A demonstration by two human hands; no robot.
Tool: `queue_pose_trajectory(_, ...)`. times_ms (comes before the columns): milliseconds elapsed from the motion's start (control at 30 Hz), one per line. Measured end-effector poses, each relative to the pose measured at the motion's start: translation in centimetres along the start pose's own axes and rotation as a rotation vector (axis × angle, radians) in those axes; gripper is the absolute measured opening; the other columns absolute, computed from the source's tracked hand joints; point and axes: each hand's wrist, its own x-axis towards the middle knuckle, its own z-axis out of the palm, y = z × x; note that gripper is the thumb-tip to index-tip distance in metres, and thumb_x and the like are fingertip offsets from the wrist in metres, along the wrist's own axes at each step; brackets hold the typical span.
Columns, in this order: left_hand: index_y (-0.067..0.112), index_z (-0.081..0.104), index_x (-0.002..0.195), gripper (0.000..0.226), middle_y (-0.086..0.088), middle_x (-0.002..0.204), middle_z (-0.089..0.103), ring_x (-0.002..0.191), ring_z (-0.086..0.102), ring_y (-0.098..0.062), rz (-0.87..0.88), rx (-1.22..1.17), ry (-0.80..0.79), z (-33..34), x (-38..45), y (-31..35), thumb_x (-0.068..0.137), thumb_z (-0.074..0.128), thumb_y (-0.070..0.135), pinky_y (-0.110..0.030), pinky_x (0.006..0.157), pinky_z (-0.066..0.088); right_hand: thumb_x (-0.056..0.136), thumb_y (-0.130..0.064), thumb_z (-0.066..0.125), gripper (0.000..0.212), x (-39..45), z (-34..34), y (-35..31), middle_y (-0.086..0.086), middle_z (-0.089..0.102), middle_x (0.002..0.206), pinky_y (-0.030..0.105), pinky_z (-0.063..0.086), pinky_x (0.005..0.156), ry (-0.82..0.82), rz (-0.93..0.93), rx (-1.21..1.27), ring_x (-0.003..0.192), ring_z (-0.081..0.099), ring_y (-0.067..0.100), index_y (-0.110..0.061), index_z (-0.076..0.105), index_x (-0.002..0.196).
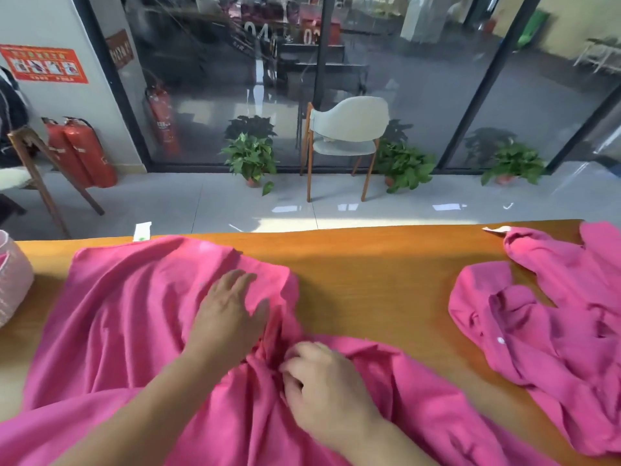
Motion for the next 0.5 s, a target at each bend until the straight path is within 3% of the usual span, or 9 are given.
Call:
queue_pose_trajectory(67,0.015,0.056,0.134,0.056,-0.004,0.138,0.051,0.126,0.049,-0.025,0.103,-0.102,-0.147,0.8,-1.0,2.4,0.087,0.054,0.045,-0.035,0.107,0.037,0.082,-0.024,0.052,0.026,-0.2,-1.8,2.1,-0.007,0.064,0.103,0.033,0.051,0.083,0.254,0.138,-0.017,0.095,0.059,0.016,-0.025,0.072,0.099)
queue_pose_trajectory(100,0.015,0.056,0.133,0.058,-0.003,0.137,0.052,0.125,0.050,-0.025,0.180,-0.102,-0.181,1.6,-1.5,3.0,0.084,0.053,0.045,-0.035,0.107,0.039,0.082,-0.027,0.055,0.033,-0.2,-3.1,3.6,-0.004,0.061,0.115,0.037,0.049,0.090,0.260,0.302,-0.102,0.105,0.057,0.020,-0.027,0.068,0.113)
queue_pose_trajectory(167,0.013,0.054,0.133,0.059,-0.007,0.136,0.051,0.123,0.051,-0.027,0.232,-0.141,-0.182,2.7,-2.4,3.7,0.078,0.055,0.033,-0.036,0.108,0.041,0.084,-0.044,0.059,0.059,0.0,-5.4,6.7,0.002,0.051,0.138,0.039,0.042,0.104,0.013,0.653,-0.150,0.126,0.049,0.026,-0.028,0.049,0.140)
queue_pose_trajectory(200,0.013,0.051,0.137,0.060,-0.009,0.140,0.047,0.126,0.049,-0.026,0.212,-0.181,-0.150,3.0,-2.6,4.0,0.078,0.058,0.024,-0.029,0.110,0.038,0.082,-0.048,0.062,0.063,-0.2,-5.8,7.6,0.001,0.054,0.138,0.035,0.043,0.103,-0.112,0.728,-0.064,0.128,0.051,0.025,-0.028,0.049,0.140)
queue_pose_trajectory(267,0.014,0.047,0.142,0.061,-0.007,0.146,0.043,0.132,0.041,-0.017,0.218,-0.272,-0.020,2.7,-2.6,5.5,0.082,0.057,0.017,-0.014,0.111,0.027,0.082,-0.037,0.061,0.034,-1.0,-5.7,7.8,-0.004,0.068,0.113,0.032,0.050,0.084,-0.102,0.651,-0.029,0.108,0.064,0.023,-0.028,0.067,0.114)
queue_pose_trajectory(367,0.014,0.061,0.130,0.049,-0.003,0.136,0.057,0.128,0.048,-0.016,0.387,-0.297,0.110,1.7,-1.7,8.0,0.093,0.045,0.041,-0.035,0.111,0.038,0.074,-0.019,0.052,0.011,-3.2,-4.9,4.5,-0.002,0.056,0.083,0.035,0.048,0.052,0.175,0.297,-0.156,0.068,0.061,0.023,-0.023,0.062,0.078)
queue_pose_trajectory(400,0.015,0.065,0.125,0.054,0.000,0.130,0.062,0.124,0.051,-0.016,0.429,-0.279,0.043,1.1,-1.3,8.6,0.095,0.041,0.054,-0.039,0.108,0.041,0.074,-0.022,0.048,0.018,-3.8,-4.3,2.8,0.001,0.054,0.087,0.032,0.048,0.048,0.124,0.177,-0.131,0.065,0.059,0.021,-0.024,0.063,0.082)
queue_pose_trajectory(433,0.018,0.065,0.126,0.063,0.002,0.130,0.062,0.124,0.051,-0.015,0.435,-0.237,-0.089,0.6,-1.0,9.0,0.093,0.038,0.066,-0.039,0.108,0.041,0.078,-0.029,0.042,0.034,-4.3,-3.5,1.3,0.005,0.053,0.102,0.031,0.052,0.051,0.027,0.118,-0.047,0.070,0.061,0.019,-0.022,0.065,0.102)
queue_pose_trajectory(500,0.025,0.052,0.139,0.070,0.005,0.142,0.053,0.134,0.042,-0.015,0.371,-0.096,-0.422,0.7,-1.0,8.8,0.086,0.048,0.071,-0.033,0.114,0.031,0.082,-0.047,0.026,0.069,-4.7,-2.3,-0.4,0.013,0.043,0.133,0.033,0.058,0.068,-0.057,0.171,0.087,0.091,0.064,0.019,-0.015,0.046,0.140)
